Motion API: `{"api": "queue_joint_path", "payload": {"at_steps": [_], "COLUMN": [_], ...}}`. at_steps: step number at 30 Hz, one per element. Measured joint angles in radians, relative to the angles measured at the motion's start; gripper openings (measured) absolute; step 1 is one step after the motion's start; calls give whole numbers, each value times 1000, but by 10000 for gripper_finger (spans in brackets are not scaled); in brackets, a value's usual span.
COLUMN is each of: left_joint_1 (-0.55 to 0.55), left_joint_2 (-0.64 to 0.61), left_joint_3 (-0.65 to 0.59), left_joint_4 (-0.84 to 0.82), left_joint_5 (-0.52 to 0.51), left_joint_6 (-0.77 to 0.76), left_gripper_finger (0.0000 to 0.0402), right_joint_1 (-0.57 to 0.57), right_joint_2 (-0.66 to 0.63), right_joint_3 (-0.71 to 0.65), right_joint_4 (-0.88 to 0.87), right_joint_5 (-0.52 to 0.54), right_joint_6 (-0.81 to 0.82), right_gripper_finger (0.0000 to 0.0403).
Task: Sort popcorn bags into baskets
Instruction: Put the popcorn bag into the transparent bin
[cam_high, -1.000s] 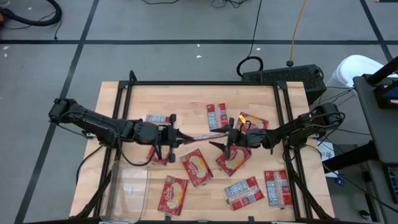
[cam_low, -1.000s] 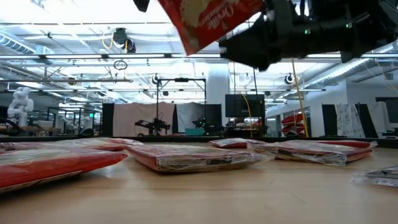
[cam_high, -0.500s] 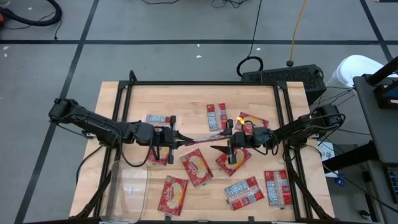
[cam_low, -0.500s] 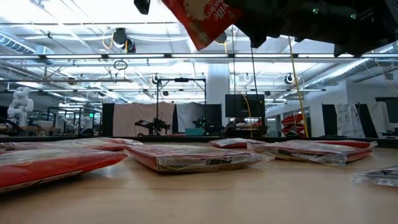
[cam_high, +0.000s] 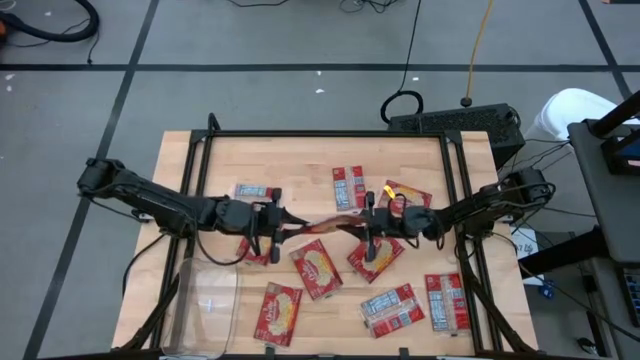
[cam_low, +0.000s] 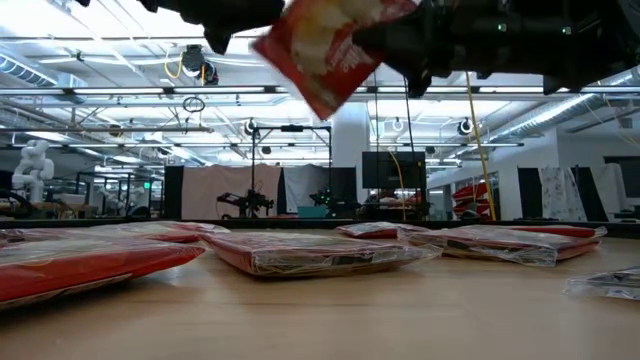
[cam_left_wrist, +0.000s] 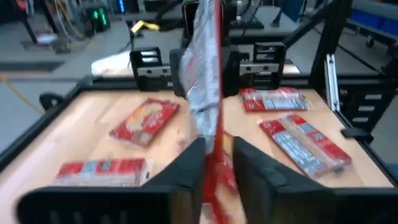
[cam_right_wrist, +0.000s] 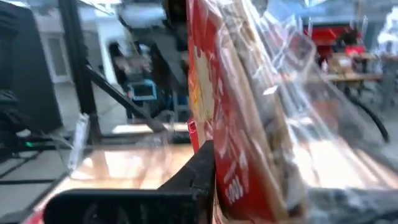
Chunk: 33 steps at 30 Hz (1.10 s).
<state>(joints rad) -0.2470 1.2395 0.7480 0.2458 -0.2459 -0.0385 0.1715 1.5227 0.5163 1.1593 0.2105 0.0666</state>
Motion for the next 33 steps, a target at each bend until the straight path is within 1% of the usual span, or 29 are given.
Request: {"api": "queue_joint_path", "payload": {"at_steps": [4, 6, 9, 12, 14, 16, 21, 23, 27, 33], "left_joint_1": [-7, -7, 0, 14, 26, 42, 85, 102, 132, 181], "left_joint_2": [-20, -19, -17, 3, 25, 54, 157, 203, 305, 456], "left_joint_3": [64, 101, 147, 191, 225, 262, 372, 418, 518, 685], "left_joint_4": [-139, -156, -166, -181, -213, -272, -436, -505, -578, -700], "left_joint_5": [-76, -98, -118, -113, -88, -69, -57, -24, 19, 93], "left_joint_6": [-23, -27, -21, 3, 11, 11, 12, 17, 40, 86], "left_gripper_finger": [164, 190, 220, 238, 244, 245, 236, 235, 234, 234], "right_joint_1": [0, -1, -9, -21, -25, -29, -48, -54, -60, -60], "right_joint_2": [0, 0, 0, 0, 0, 0, 0, 0, 0, 0], "right_joint_3": [1, 4, 37, 100, 134, 154, 158, 158, 159, 159], "right_joint_4": [-103, -173, -342, -515, -622, -672, -700, -711, -749, -754], "right_joint_5": [37, 82, 110, 118, 133, 133, 131, 130, 129, 129], "right_joint_6": [26, 32, 54, 77, 81, 69, 52, 51, 53, 52], "right_gripper_finger": [13, 9, 11, 19, 21, 21, 17, 17, 17, 16]}}
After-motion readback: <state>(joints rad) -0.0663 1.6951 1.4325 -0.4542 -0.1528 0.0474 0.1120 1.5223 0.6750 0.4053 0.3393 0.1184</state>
